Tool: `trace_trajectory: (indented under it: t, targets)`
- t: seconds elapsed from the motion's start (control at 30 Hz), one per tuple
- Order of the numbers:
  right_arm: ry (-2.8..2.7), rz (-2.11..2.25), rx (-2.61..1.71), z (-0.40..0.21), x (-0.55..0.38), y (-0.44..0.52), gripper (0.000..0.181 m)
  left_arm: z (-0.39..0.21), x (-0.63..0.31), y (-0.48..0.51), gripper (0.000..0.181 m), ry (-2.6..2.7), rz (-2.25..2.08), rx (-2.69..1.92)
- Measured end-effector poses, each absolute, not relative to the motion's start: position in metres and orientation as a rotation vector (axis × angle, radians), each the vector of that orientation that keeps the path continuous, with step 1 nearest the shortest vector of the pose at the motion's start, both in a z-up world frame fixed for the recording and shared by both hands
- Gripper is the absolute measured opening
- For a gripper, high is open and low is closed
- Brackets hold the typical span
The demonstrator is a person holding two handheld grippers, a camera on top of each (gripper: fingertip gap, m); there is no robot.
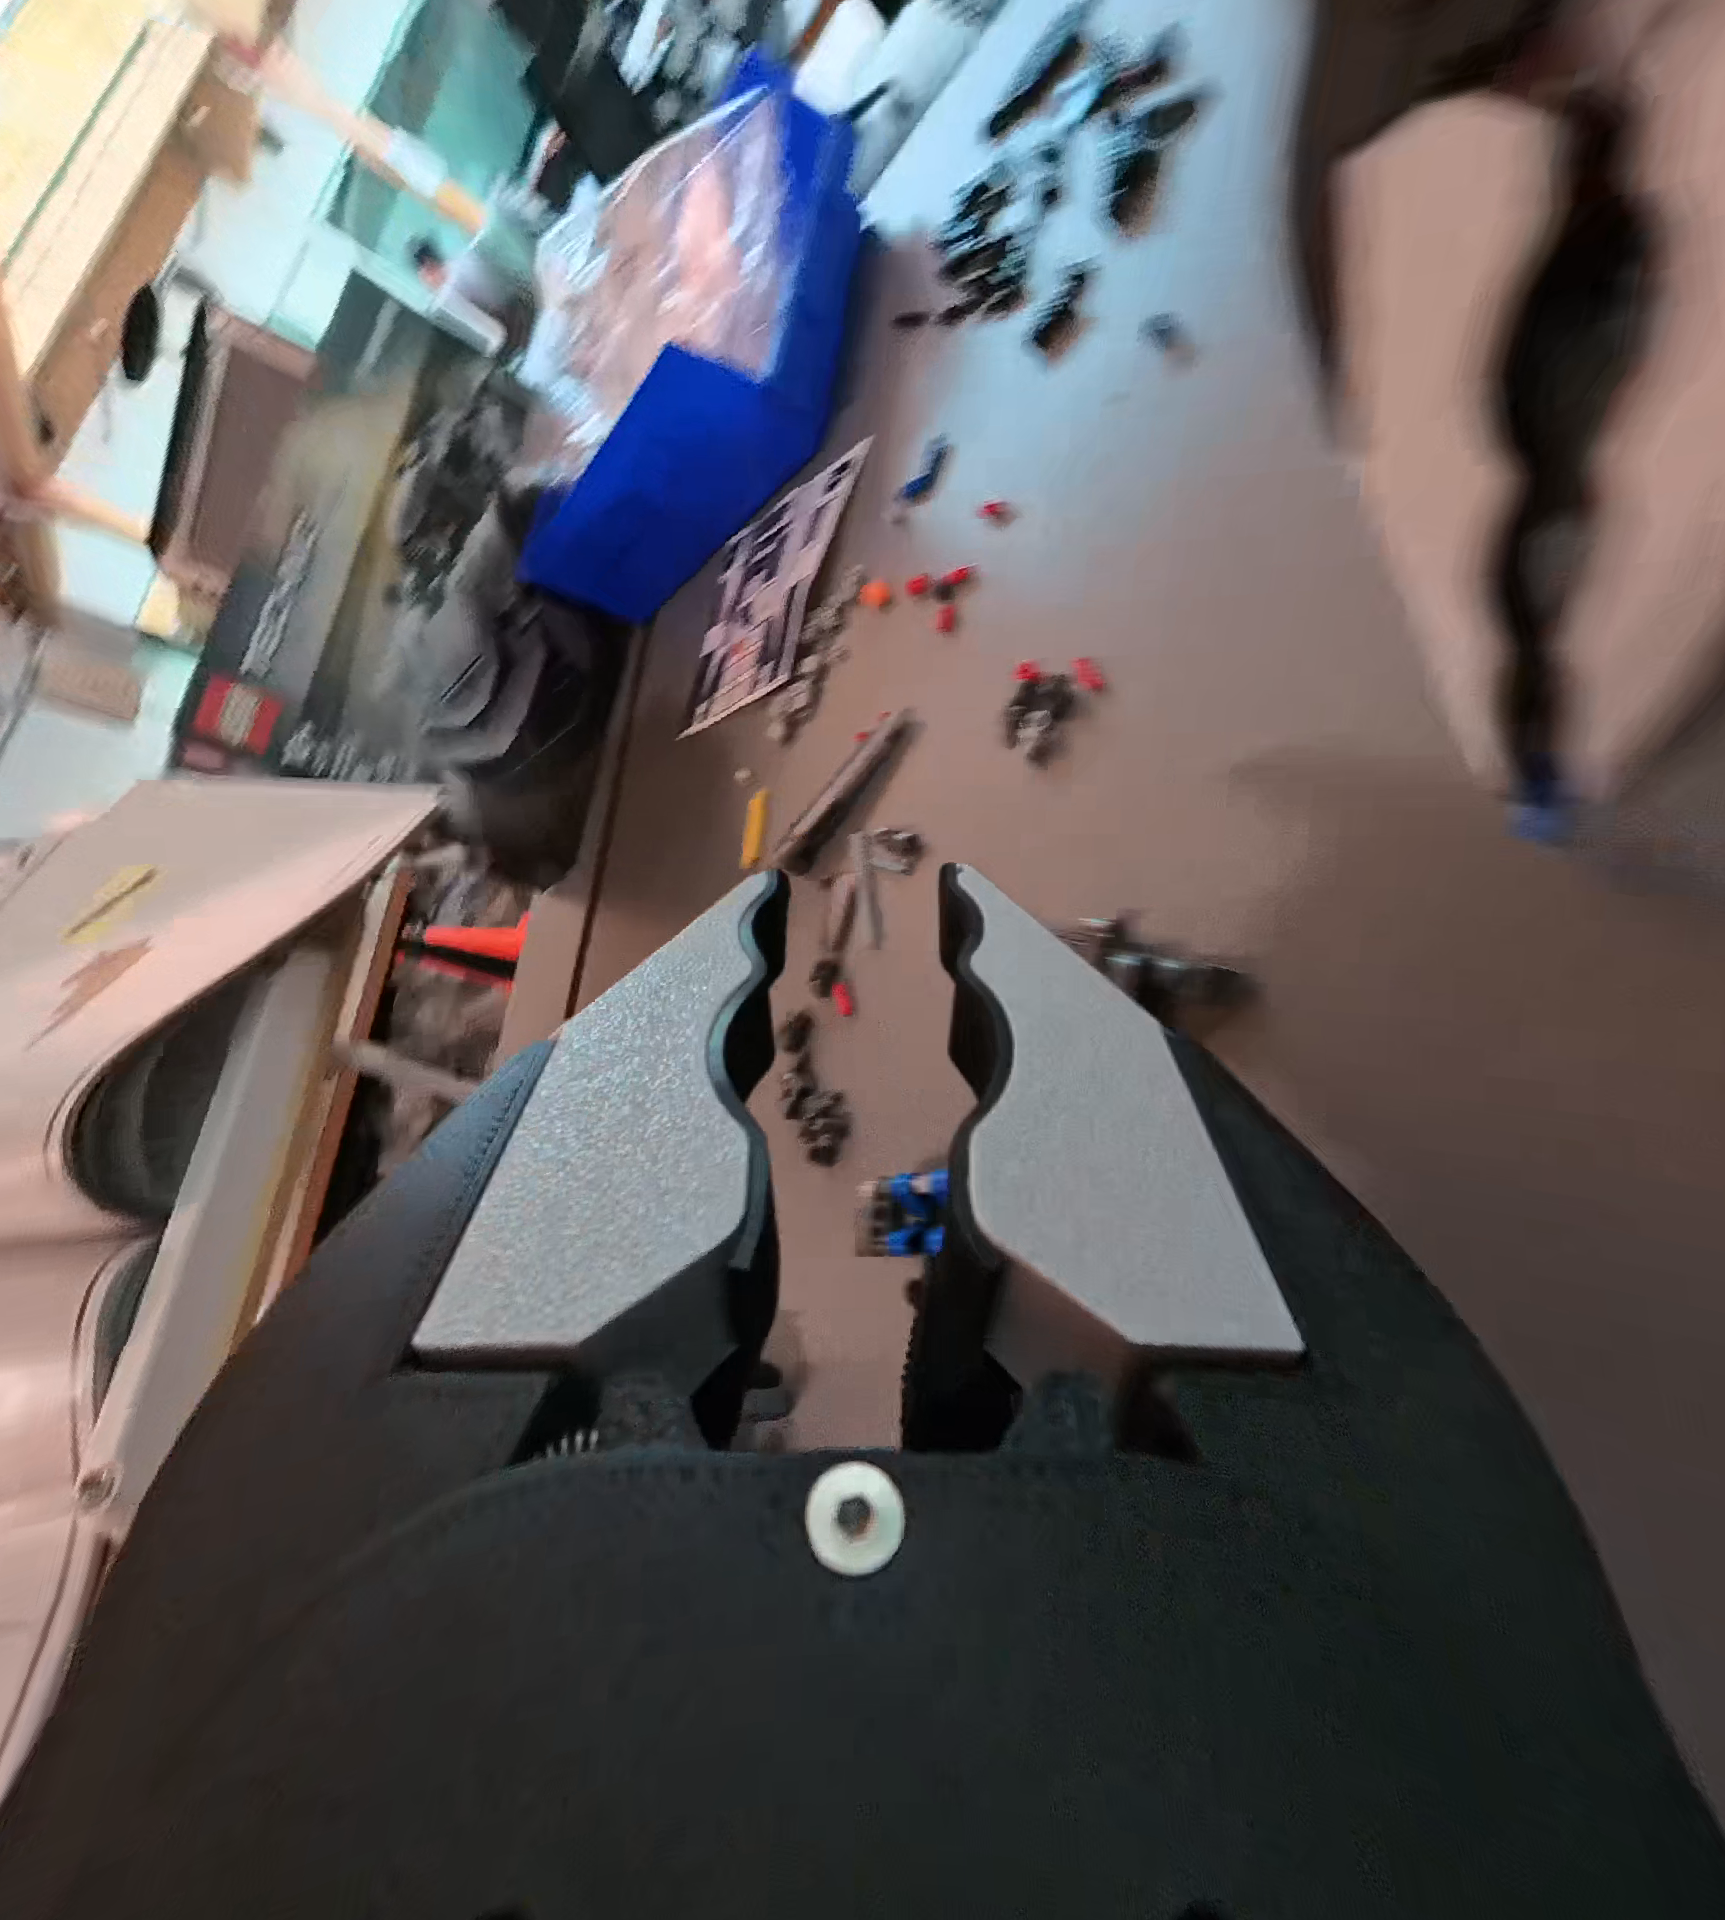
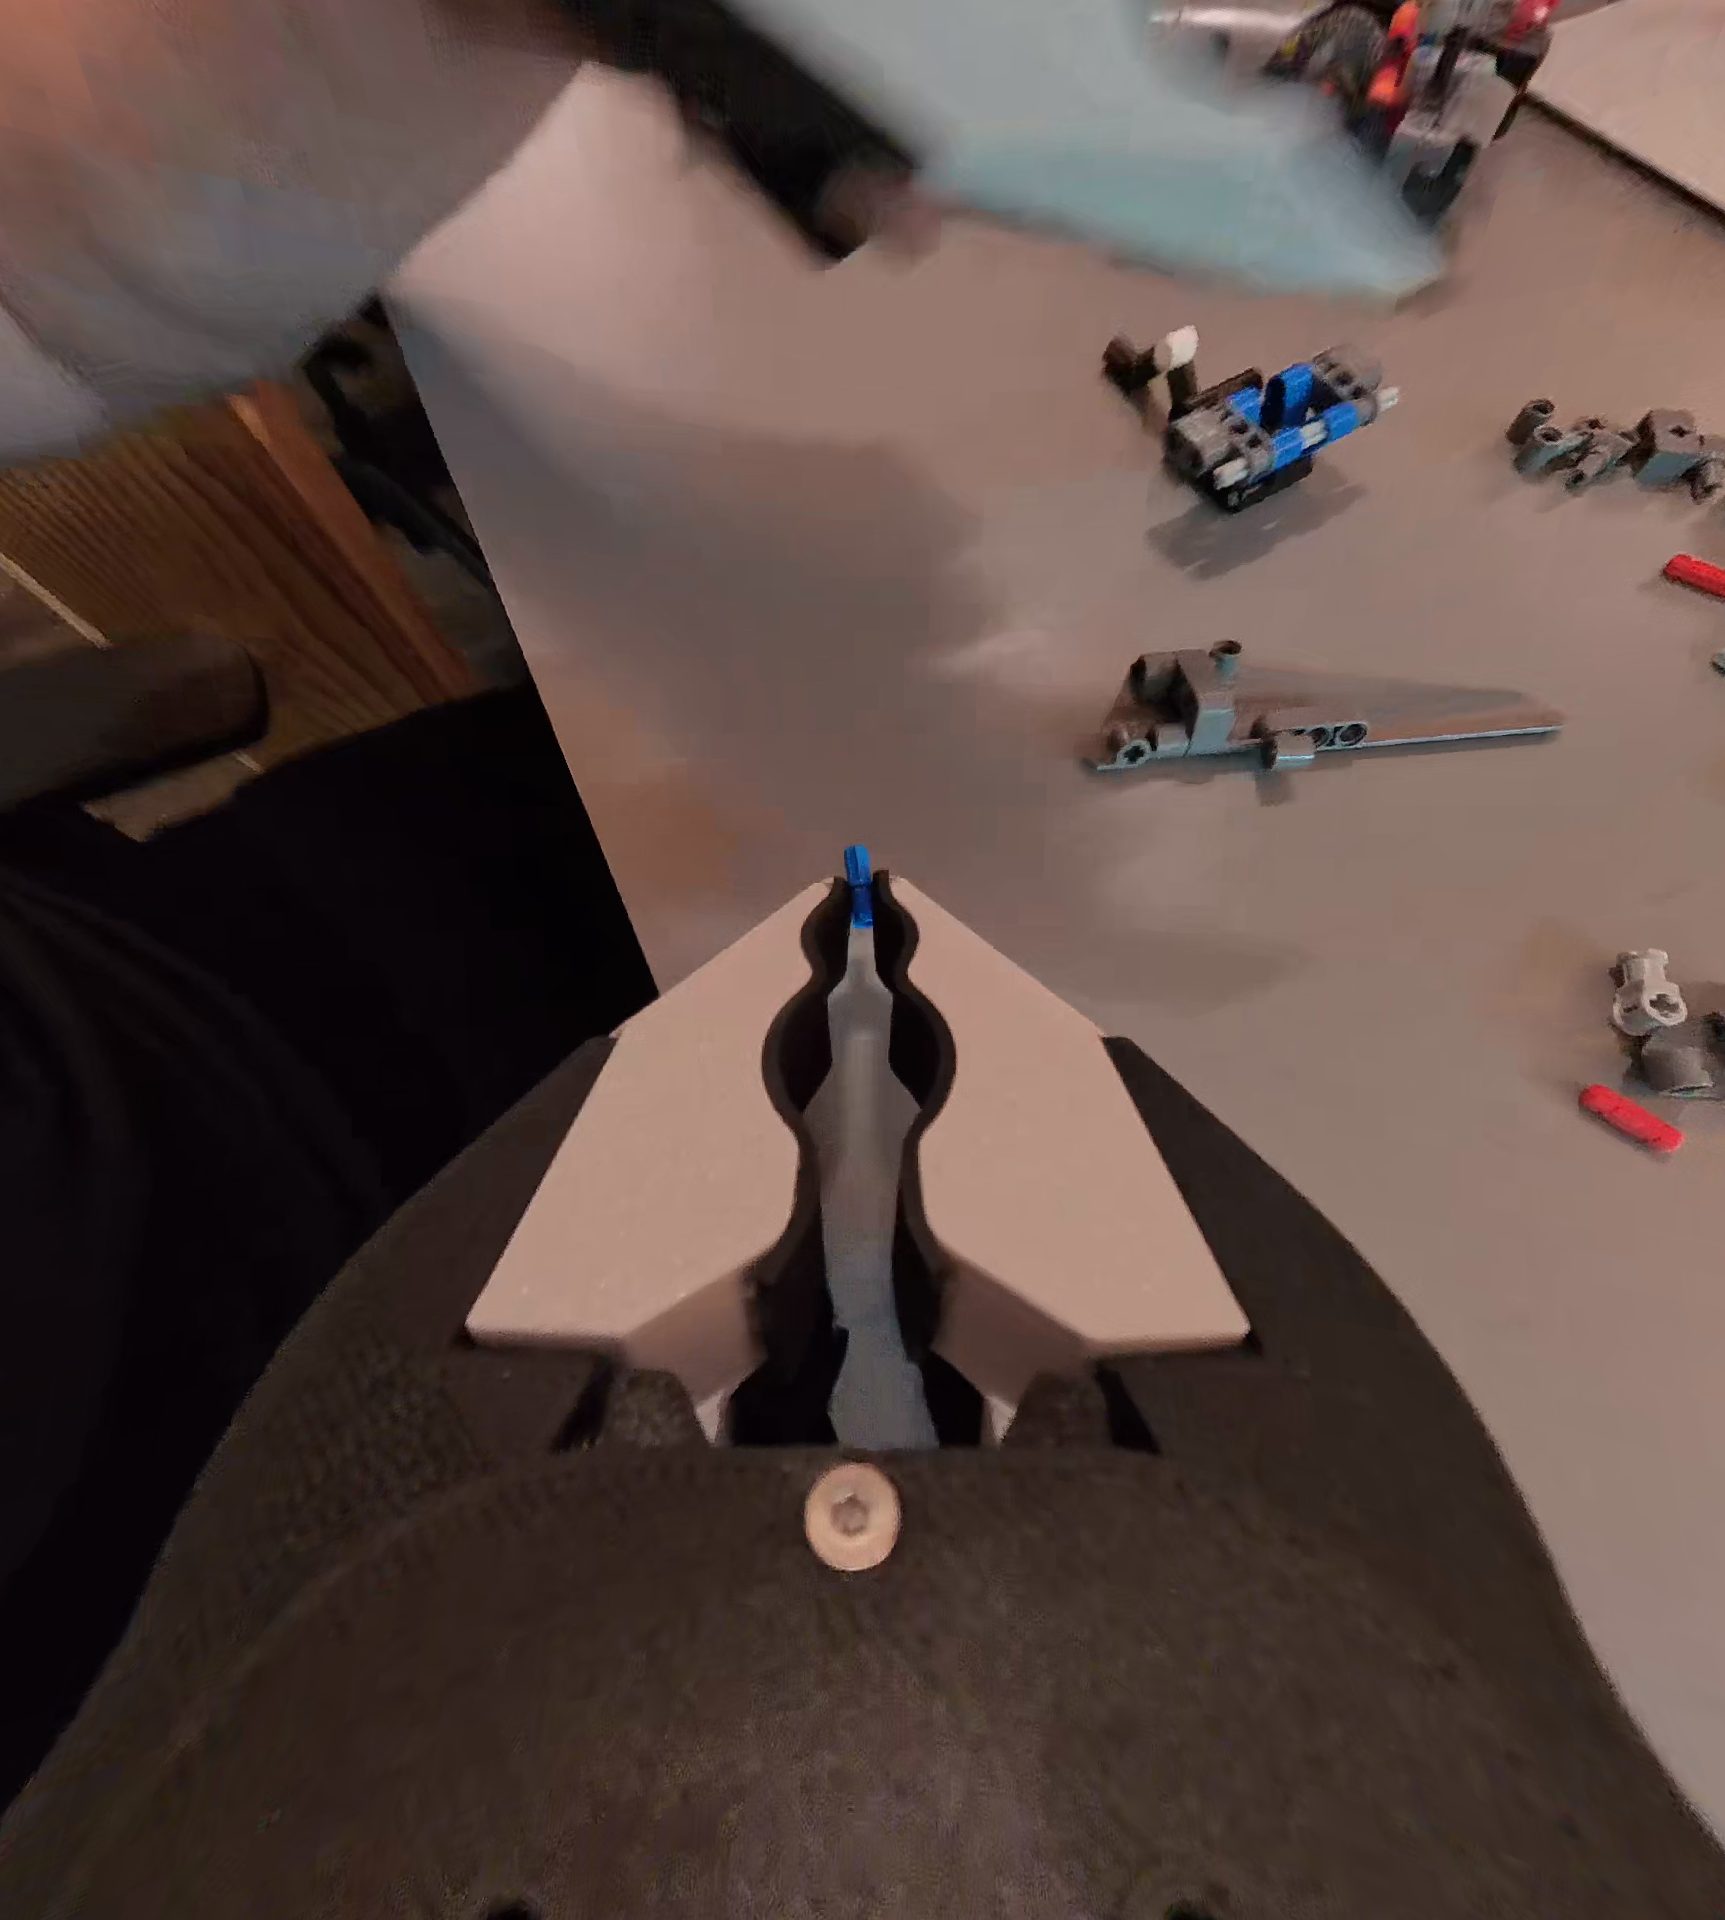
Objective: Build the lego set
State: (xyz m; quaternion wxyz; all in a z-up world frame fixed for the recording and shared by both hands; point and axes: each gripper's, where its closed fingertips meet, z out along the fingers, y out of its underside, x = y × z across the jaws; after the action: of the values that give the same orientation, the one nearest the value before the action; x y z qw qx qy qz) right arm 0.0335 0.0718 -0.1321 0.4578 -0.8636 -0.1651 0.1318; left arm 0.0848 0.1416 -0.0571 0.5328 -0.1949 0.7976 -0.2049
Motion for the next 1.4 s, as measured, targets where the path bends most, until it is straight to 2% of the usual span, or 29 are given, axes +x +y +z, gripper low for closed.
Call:
trace_trajectory:
  t: [0.13, 0.43, 0.73, 0.9, 1.03, 1.4]
  targets:
    - [-0.333, 0.555, -2.059, -0.116, 0.043, 0.073, 0.001, -0.08, 0.058, 0.112, 0.027, 1.985, -0.458, -0.314]
    - [-0.329, 0.674, -2.027, -0.106, 0.053, 0.079, 0.001, -0.109, 0.061, 0.087, 0.024, 2.035, -0.415, -0.171]
    - [-0.327, 0.699, -2.028, -0.105, 0.056, 0.084, 0.001, -0.109, 0.066, 0.083, 0.002, 1.998, -0.384, -0.126]
    - [-0.302, 0.701, -1.948, -0.093, 0.061, 0.086, 0.002, -0.099, 0.07, 0.085, 0.001, 1.94, -0.412, -0.155]
    - [-0.284, 0.684, -1.824, -0.073, 0.066, 0.086, 0.011, -0.077, 0.072, 0.082, 0.001, 1.847, -0.552, -0.229]
    - [-0.252, 0.742, -1.711, -0.057, 0.064, 0.084, 0.002, -0.064, 0.074, 0.082, 0.0, 1.762, -0.588, -0.261]
